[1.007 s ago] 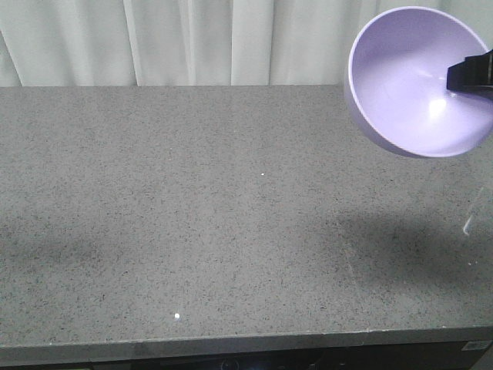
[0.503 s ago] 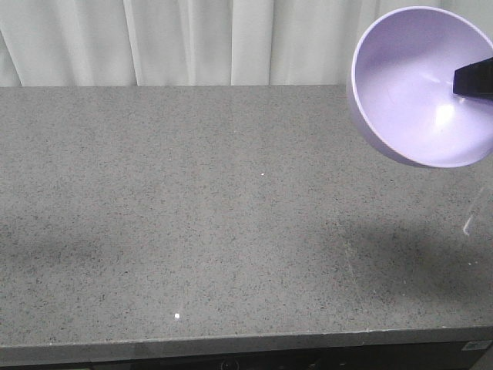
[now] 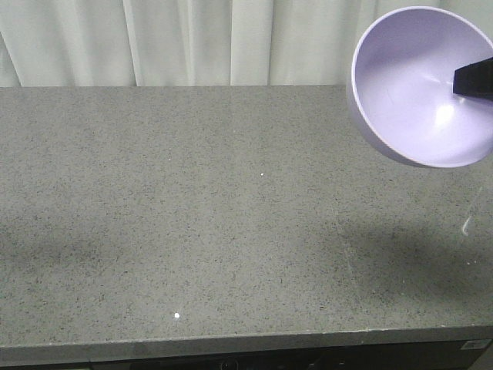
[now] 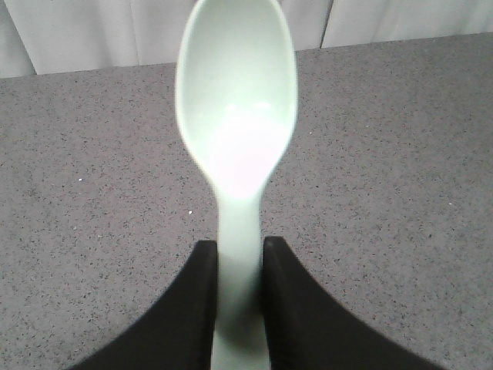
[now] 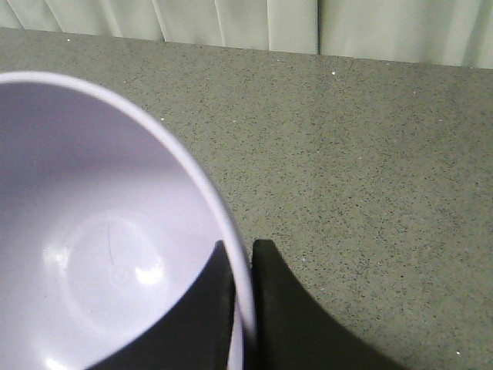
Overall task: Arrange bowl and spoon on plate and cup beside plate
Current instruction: 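Grip the bowl rim with the right gripper and lift it up, then turn the base away from the counter carrying spoon and bowl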
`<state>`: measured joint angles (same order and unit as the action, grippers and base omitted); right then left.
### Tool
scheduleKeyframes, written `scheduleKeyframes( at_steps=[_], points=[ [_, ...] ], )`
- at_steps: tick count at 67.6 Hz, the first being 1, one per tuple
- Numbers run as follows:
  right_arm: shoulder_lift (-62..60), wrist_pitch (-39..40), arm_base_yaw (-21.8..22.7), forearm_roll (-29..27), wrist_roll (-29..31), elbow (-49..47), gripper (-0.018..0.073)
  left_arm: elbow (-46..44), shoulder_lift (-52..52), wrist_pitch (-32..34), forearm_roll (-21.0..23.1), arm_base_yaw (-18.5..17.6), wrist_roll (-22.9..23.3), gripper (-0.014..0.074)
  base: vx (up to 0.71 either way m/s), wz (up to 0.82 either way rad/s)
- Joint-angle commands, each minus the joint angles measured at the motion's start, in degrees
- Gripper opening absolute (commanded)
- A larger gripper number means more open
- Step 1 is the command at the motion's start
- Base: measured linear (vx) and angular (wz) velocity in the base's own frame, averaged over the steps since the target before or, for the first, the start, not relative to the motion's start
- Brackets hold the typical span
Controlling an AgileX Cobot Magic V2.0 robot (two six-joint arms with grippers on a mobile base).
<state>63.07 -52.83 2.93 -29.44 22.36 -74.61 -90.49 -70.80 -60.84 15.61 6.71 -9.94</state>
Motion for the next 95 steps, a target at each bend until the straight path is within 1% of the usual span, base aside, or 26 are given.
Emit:
scheduleKeyframes(
  at_steps=[1,39,95],
  points=[
    [-1.03,3.21,0.29,-1.77,0.39,-1.67,-0.0006,-1.51,1.06,3.24,1.54,-0.15,0.15,-0.0008,0.0,-0.01],
    [-1.03,3.21,0.29,-1.77,0.39,-1.67,-0.0006,-1.51,1.06,3.24,1.54,-0.15,0.15,-0.0008,-0.02,-0.12],
    [-1.03,3.21,0.29,-1.77,0.39,-1.67,-0.0006,-1.51,1.06,3.24,1.54,-0.15,0.15,-0.0008,-0.03,-0.36]
  ],
)
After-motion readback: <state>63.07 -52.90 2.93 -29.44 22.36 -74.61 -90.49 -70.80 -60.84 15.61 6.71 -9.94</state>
